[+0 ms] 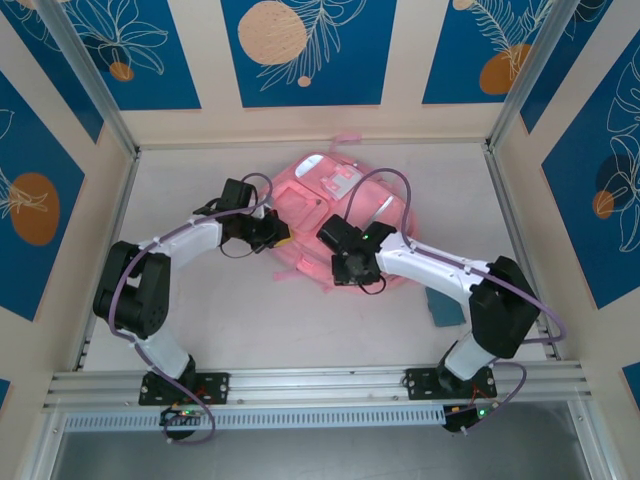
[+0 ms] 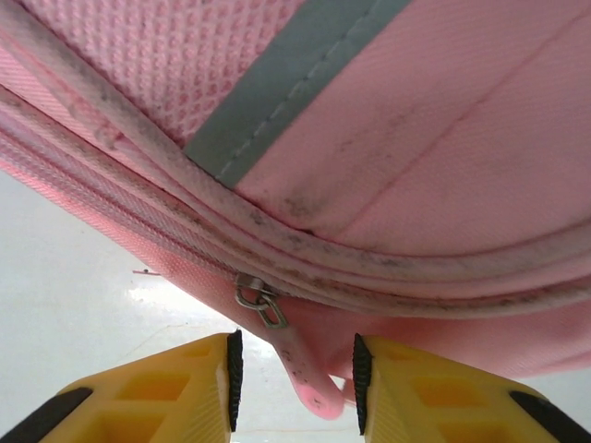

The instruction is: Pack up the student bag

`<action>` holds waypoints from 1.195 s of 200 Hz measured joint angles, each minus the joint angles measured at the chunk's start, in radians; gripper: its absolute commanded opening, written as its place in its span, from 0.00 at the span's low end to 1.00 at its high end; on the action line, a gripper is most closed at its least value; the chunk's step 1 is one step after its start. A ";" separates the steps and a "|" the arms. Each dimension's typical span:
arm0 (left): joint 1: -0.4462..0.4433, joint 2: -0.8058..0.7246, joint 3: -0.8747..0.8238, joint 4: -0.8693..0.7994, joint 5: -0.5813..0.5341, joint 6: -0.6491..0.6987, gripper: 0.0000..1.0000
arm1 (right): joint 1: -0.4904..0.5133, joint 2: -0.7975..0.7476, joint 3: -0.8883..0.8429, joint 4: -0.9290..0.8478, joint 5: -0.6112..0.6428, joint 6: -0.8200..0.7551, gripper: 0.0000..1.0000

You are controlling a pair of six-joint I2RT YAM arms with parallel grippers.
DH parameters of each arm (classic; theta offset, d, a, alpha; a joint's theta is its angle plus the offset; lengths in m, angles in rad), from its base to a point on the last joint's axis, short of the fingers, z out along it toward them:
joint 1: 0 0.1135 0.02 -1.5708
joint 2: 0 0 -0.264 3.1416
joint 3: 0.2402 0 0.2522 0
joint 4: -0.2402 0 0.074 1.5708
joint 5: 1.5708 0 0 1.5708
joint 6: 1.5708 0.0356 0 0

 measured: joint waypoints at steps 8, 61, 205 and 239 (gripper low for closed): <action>0.000 0.000 0.000 0.000 0.000 0.000 0.00 | 0.000 0.008 0.000 0.003 -0.011 -0.007 0.37; 0.000 0.000 0.000 0.000 0.000 0.000 0.00 | 0.000 0.044 0.001 0.003 -0.039 -0.026 0.22; 0.018 -0.002 0.000 -0.016 -0.018 0.013 0.00 | 0.053 0.085 0.190 -0.204 0.061 0.050 0.00; 0.046 -0.016 0.000 -0.018 -0.003 0.021 0.00 | 0.050 0.076 0.226 -0.307 0.105 0.121 0.00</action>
